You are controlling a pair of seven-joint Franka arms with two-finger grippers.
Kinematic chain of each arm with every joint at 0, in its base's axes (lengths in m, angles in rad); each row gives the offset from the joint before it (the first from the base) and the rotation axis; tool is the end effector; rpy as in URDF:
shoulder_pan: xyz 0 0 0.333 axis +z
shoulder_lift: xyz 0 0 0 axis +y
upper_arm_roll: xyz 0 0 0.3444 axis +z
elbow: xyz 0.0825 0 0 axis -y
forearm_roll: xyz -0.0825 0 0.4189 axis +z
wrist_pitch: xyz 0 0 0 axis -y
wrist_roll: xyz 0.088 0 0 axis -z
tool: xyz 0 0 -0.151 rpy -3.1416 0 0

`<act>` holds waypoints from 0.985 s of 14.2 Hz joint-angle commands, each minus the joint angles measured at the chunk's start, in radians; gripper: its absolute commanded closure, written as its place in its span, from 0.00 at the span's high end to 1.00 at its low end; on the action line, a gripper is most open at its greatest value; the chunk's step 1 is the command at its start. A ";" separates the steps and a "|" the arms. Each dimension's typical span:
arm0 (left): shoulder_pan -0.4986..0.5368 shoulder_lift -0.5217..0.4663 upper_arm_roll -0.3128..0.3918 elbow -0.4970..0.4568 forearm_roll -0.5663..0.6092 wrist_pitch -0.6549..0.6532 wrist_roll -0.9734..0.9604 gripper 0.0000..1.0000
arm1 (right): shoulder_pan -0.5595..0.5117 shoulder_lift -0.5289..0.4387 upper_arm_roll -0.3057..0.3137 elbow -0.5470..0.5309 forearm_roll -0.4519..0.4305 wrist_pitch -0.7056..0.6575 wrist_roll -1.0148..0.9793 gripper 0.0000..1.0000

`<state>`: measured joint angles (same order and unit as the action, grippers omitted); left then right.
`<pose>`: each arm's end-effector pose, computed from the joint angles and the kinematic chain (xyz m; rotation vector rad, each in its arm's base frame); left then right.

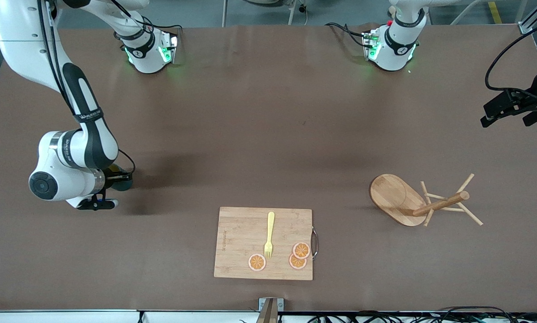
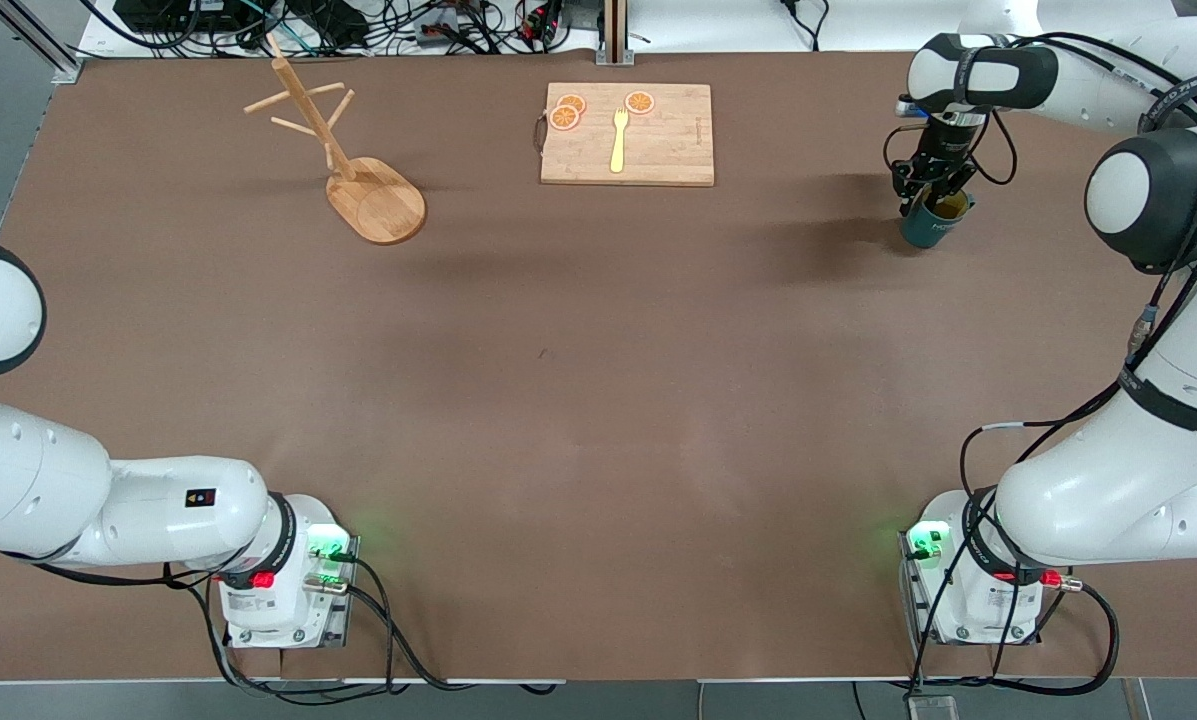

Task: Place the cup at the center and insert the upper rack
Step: 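Close the right gripper on the teal mug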

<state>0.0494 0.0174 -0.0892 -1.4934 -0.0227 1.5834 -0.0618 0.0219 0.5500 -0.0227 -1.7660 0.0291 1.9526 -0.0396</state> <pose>0.5998 -0.0268 0.6392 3.1115 0.0335 0.1111 0.6428 0.0030 0.1877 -3.0705 -0.0371 0.5633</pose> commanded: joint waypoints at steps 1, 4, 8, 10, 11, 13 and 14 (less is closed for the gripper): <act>0.003 -0.005 -0.001 0.002 0.001 0.000 0.010 1.00 | 0.016 -0.039 0.001 -0.027 0.017 -0.012 0.006 0.00; 0.003 -0.005 -0.001 0.002 0.001 0.000 0.010 1.00 | 0.024 -0.044 0.001 -0.007 0.014 -0.015 -0.011 0.00; 0.003 -0.005 -0.001 0.002 0.001 0.000 0.010 1.00 | 0.130 -0.073 0.023 0.020 0.014 -0.018 -0.006 0.00; 0.003 -0.005 -0.001 0.002 0.001 0.000 0.008 1.00 | 0.205 -0.073 0.030 0.061 0.020 -0.020 0.010 0.00; 0.003 -0.005 -0.001 0.002 0.001 -0.002 0.010 1.00 | 0.267 -0.068 0.036 0.098 0.023 -0.017 0.042 0.00; 0.003 -0.005 -0.001 0.002 0.001 0.000 0.010 1.00 | 0.401 -0.023 0.037 0.184 0.023 -0.011 0.244 0.00; 0.003 -0.005 -0.001 0.002 0.001 -0.002 0.010 1.00 | 0.453 0.017 0.035 0.244 0.023 -0.014 0.351 0.00</act>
<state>0.0497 0.0174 -0.0891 -1.4935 -0.0227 1.5834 -0.0618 0.3738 0.5038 0.0248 -1.6236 0.0460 1.9492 0.1516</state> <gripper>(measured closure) 0.000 0.947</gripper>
